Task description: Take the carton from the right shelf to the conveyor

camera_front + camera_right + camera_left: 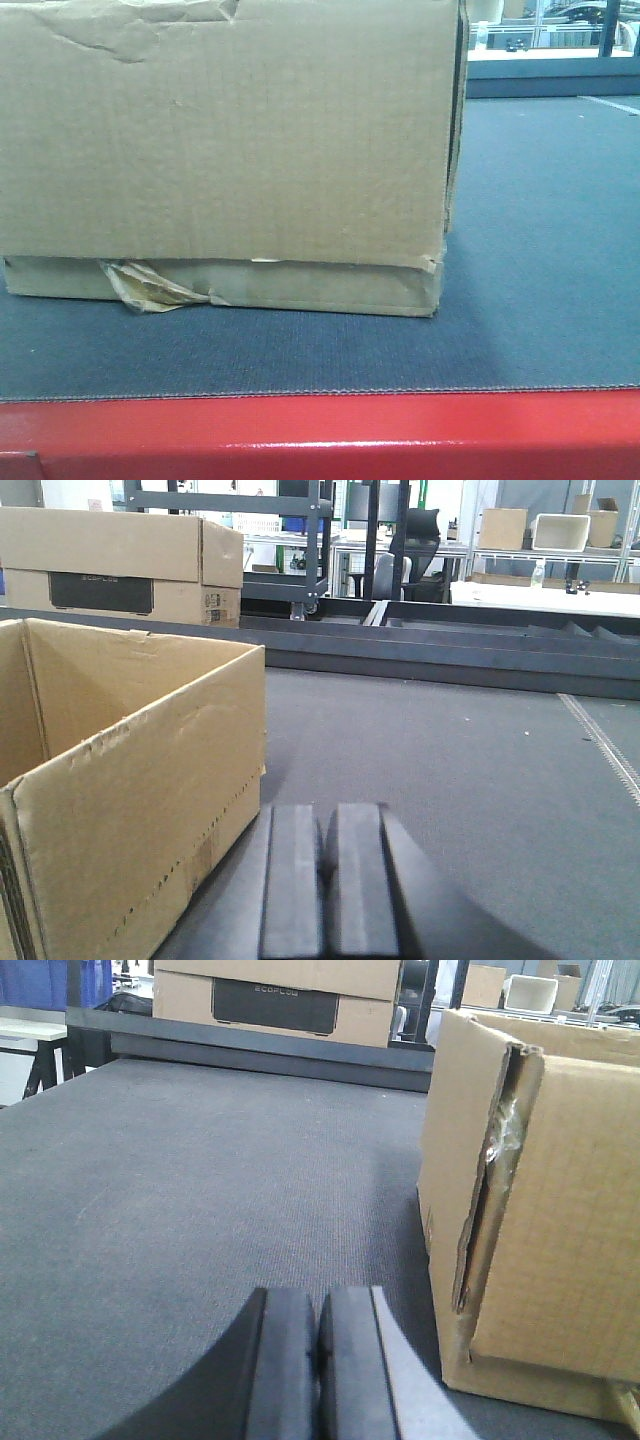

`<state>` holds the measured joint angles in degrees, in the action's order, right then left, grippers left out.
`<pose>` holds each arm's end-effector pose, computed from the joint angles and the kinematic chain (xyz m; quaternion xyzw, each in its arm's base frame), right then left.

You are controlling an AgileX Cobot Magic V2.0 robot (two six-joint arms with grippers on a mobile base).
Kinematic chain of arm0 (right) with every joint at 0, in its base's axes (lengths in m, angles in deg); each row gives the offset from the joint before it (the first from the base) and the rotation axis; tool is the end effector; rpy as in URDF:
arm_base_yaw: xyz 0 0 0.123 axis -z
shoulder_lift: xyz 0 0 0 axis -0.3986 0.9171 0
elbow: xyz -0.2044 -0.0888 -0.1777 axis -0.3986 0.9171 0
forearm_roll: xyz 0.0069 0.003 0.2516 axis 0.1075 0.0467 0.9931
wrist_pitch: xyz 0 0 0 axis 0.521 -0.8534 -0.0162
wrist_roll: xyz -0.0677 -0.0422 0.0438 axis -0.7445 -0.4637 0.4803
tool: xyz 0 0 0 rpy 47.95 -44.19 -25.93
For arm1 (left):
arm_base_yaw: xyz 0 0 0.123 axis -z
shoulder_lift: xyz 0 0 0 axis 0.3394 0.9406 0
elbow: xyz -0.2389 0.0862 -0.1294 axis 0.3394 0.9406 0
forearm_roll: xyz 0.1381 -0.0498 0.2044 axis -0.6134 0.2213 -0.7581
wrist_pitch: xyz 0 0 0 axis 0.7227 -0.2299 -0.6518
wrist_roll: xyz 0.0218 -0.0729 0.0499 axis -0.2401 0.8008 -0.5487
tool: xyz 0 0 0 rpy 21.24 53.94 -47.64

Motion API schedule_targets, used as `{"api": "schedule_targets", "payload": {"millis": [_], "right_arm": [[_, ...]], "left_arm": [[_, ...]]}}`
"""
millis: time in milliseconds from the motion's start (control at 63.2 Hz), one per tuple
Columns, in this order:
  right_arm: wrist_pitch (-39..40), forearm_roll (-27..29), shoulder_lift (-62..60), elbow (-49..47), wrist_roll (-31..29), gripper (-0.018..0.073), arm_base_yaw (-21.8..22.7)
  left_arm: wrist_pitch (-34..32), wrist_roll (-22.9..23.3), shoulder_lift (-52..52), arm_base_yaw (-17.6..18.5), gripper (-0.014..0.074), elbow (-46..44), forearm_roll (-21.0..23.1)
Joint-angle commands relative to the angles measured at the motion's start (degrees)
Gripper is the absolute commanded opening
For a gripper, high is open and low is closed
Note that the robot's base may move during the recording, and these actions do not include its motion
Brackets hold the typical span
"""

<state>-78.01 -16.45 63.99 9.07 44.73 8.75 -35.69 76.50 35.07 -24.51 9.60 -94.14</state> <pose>0.0745 0.0172 0.3118 -0.0811 0.7008 0.0823 0.7040 0.0565 0.0057 0.2021 -0.0628 0.7158 0.0037 0.6954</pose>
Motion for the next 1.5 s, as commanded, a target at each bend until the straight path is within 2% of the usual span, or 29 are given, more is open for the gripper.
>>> {"api": "schedule_targets", "payload": {"millis": [0,791,871,965,997,1187,1424,1488], "right_arm": [[1.57,-0.55,-0.33,0.02,-0.33,-0.0068,0.3],[1.54,-0.03,-0.33,0.02,-0.33,-0.0068,0.3],[0.53,1.54,-0.33,0.02,-2.16,-0.0068,1.7],[0.47,11.33,-0.33,0.58,-11.35,-0.0068,5.59],[0.89,12.92,-0.33,1.21,-13.24,-0.0068,7.16],[3.64,14.55,-5.45,9.16,-13.58,-0.0068,14.41],[9.48,14.96,-17.21,22.59,-13.58,-0.0068,15.4],[10.05,14.96,-17.64,22.85,-13.58,-0.0068,15.4]], "left_arm": [[-1.95,-0.16,-0.28,-0.27,-0.001,-0.09,0.09],[-1.95,-0.16,-0.28,-0.27,-0.001,-0.09,0.09],[-1.95,-0.16,-0.28,-0.27,-0.001,-0.09,0.09],[-1.95,-0.16,-0.28,-0.27,-0.001,-0.09,0.09],[-1.95,-0.16,-0.28,-0.27,-0.001,-0.09,0.09],[-1.95,-0.16,-0.28,-0.27,-0.001,-0.09,0.09],[-1.95,-0.16,-0.28,-0.27,-0.001,-0.09,0.09],[-1.95,-0.16,-0.28,-0.27,-0.001,-0.09,0.09]]}}
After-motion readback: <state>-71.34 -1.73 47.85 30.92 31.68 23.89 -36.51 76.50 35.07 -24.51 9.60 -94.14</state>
